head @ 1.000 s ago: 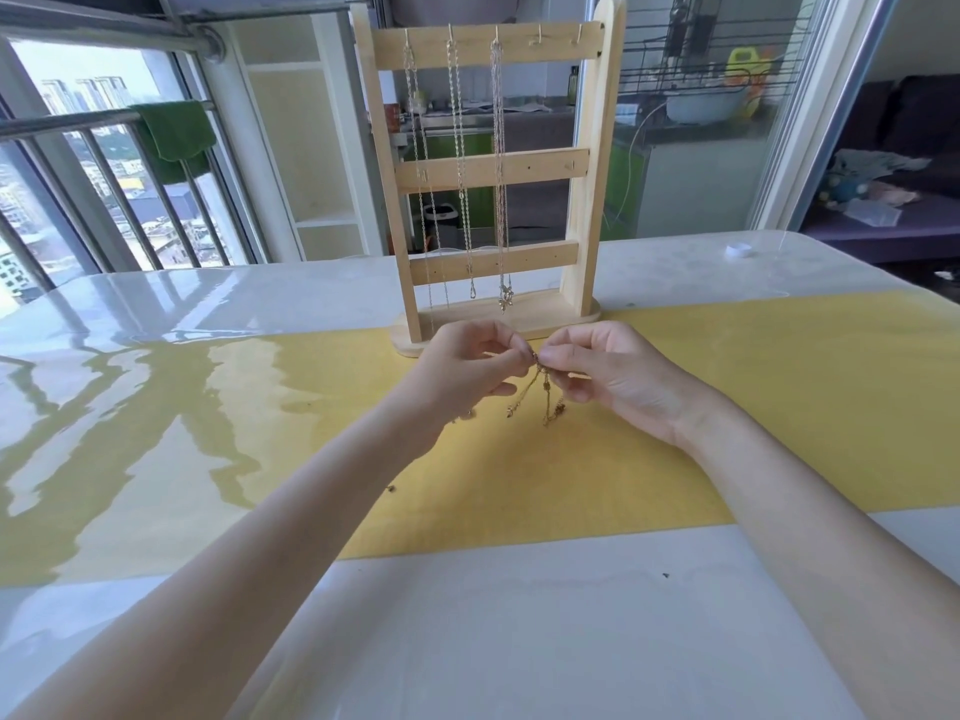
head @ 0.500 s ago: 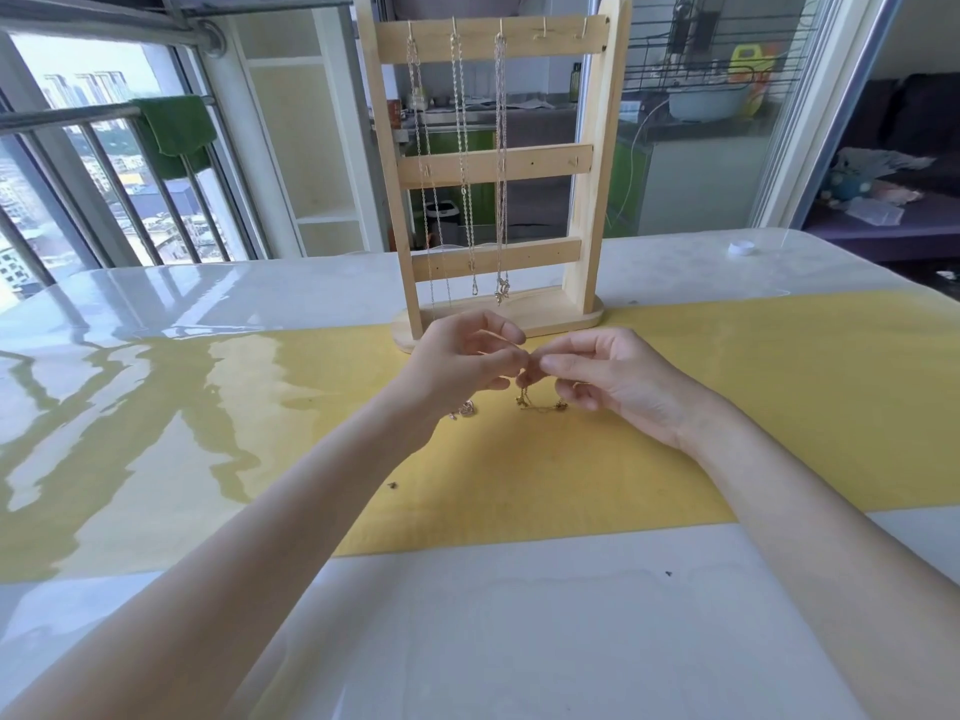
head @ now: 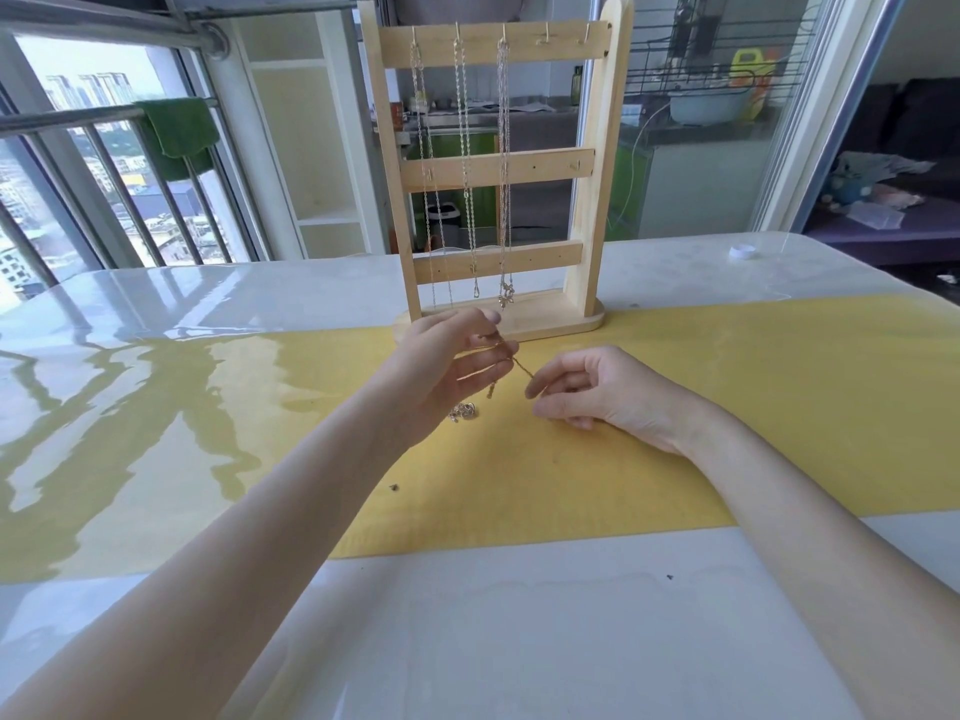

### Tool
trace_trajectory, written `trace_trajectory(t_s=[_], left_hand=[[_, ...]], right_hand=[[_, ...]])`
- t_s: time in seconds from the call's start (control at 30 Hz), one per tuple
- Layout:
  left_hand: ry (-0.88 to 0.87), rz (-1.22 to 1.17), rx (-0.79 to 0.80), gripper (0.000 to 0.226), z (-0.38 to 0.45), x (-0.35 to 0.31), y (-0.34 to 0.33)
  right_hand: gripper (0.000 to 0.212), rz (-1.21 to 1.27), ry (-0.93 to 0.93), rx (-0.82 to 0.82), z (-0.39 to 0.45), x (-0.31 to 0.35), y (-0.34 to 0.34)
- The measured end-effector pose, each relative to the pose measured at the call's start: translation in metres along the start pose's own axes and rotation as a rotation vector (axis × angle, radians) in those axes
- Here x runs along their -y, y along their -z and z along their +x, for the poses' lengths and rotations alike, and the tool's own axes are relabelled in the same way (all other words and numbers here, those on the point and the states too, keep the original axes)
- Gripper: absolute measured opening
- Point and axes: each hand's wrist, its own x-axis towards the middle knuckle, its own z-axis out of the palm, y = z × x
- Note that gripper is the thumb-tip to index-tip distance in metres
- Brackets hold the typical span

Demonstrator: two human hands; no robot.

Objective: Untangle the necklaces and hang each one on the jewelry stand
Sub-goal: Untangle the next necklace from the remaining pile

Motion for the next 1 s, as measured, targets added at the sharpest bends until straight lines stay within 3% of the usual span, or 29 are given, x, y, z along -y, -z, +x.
trace_trajectory(t_s=[0.13, 0.27, 0.4, 0.57, 0.7, 1.0], left_hand=[[-0.058, 0.113, -0.133, 0.008, 0.004, 0.006, 0.003], [-0.003, 0.183, -0.094, 0.008, 0.003, 0.013, 0.005], [0.054, 0.203, -0.018, 0.006, 0.001, 0.016, 0.002], [0.024, 0.126, -0.022, 0.011, 0.0, 0.011, 0.002], [0.046, 0.213, -0.04, 0.014, 0.0, 0.012, 0.004], [0.14, 0.254, -0.017, 0.023, 0.001, 0.013, 0.004]], right_hand=[[0.005, 0.12, 0.052, -0.207, 0.0, 0.0, 0.005], [0.008, 0.151, 0.045, -0.309, 0.001, 0.003, 0.007], [0.007, 0.025, 0.036, -0.309, 0.001, 0.004, 0.005], [0.012, -0.043, 0.036, -0.303, 0.001, 0.004, 0.006], [0.01, -0.074, 0.032, -0.31, -0.001, 0.005, 0.006], [0.006, 0.116, 0.025, -0.419, -0.002, 0.006, 0.009]])
